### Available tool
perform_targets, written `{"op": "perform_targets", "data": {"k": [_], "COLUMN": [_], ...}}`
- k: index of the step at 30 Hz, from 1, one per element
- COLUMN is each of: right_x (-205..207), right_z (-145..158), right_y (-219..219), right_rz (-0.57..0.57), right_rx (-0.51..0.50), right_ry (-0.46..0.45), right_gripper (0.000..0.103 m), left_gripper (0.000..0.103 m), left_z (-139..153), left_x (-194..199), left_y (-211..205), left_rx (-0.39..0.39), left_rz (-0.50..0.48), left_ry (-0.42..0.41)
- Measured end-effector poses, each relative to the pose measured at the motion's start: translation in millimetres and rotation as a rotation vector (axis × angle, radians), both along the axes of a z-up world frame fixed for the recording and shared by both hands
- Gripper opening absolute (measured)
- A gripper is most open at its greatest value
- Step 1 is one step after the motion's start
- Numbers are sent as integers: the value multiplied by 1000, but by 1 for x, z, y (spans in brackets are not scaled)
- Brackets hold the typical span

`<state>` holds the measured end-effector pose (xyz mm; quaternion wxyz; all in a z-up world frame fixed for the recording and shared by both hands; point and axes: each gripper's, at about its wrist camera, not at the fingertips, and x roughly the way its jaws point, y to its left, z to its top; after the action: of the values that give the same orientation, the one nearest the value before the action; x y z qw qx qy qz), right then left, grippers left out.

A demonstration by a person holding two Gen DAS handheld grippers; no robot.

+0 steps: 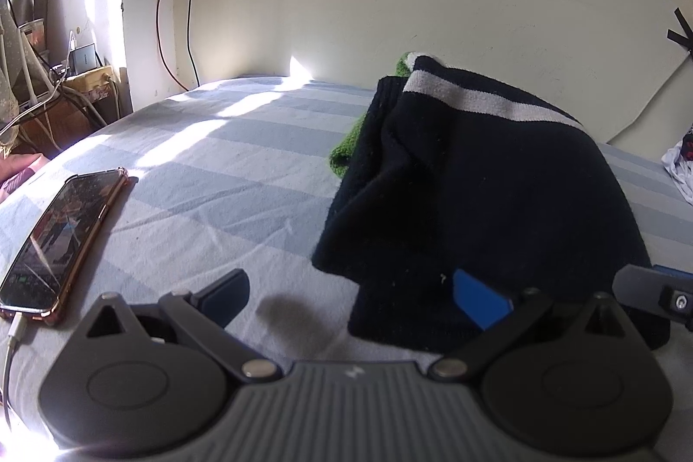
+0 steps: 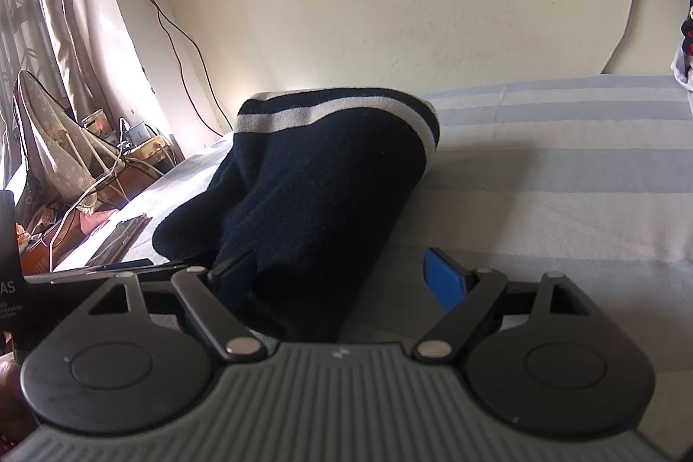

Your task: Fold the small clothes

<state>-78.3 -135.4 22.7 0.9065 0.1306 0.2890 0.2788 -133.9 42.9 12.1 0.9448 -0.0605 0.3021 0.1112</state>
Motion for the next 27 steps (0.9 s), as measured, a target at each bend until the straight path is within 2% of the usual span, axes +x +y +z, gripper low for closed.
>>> {"op": "perform_targets", "data": {"k": [16,27], "right_x": [1,1], "right_z": [0,0], "right_y": [0,1], "right_rz": [3,2], "right_rx": [3,4], "right_ry": [5,5], "right_gripper": [87,87], "left_gripper": [103,103], "left_z": [-2,-1], "left_x": [0,-1], "left_y": [0,-3], "left_rx": [-4,26], "left_rz": [-7,-8], "left_ry": [-1,-4]}}
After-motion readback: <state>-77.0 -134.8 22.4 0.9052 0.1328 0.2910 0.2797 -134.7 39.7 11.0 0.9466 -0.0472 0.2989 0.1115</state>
